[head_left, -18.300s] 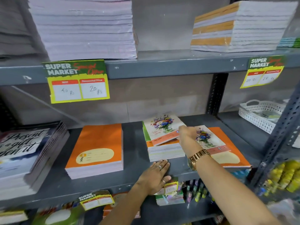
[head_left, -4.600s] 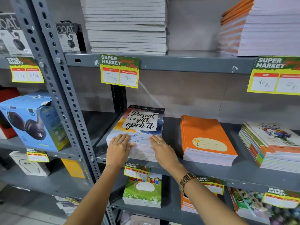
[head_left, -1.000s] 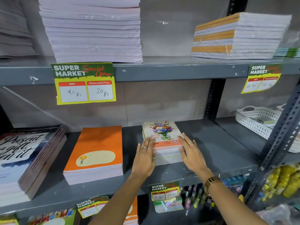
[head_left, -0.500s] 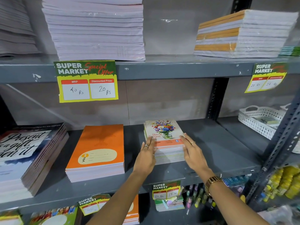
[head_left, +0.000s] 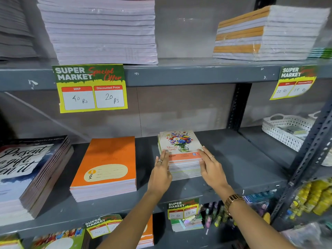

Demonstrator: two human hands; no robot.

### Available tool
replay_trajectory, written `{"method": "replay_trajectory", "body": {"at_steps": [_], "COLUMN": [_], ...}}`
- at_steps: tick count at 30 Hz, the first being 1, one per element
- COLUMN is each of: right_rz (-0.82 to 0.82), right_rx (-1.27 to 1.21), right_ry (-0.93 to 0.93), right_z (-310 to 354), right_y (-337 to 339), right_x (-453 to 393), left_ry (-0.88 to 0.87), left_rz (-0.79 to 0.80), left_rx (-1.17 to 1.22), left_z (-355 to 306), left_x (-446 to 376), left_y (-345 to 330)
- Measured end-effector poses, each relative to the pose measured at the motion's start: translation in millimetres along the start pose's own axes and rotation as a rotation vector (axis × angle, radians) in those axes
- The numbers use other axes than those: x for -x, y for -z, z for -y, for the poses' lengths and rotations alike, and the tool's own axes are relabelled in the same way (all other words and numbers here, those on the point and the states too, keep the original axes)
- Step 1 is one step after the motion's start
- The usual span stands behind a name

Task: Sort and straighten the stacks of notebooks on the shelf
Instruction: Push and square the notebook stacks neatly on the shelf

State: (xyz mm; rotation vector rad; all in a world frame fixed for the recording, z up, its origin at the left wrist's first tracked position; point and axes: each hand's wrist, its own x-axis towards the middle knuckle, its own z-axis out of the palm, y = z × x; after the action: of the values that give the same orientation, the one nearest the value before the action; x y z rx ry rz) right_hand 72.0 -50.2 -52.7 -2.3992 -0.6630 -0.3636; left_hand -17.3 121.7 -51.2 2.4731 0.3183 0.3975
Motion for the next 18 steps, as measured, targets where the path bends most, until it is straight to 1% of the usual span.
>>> {"method": "replay_trajectory", "body": {"at_steps": [3,8,13,18], "right_rz": [0.01,-0.004,-0.047,-0.056], "right_rx": [0.014,-0.044,-0.148,-0.17], "right_ry": [0.022,0.037,-0.005,-0.035], "right_z": [-2,-4,-3,-2], "right_y": [1,4,-1,-3], "right_x": [-1,-1,-2,-4], "left_ry": [-0.001,0.01,0.032,0.062], "left_rz": [-0.021,-0.035,-0.044,-0.044], "left_rx": [-0.003,-0.016,0.002,0.017], "left_z": [-2,-4,-7,-12], "left_x": [2,3,6,9], "left_y": [-2,-1,-2,-3]}}
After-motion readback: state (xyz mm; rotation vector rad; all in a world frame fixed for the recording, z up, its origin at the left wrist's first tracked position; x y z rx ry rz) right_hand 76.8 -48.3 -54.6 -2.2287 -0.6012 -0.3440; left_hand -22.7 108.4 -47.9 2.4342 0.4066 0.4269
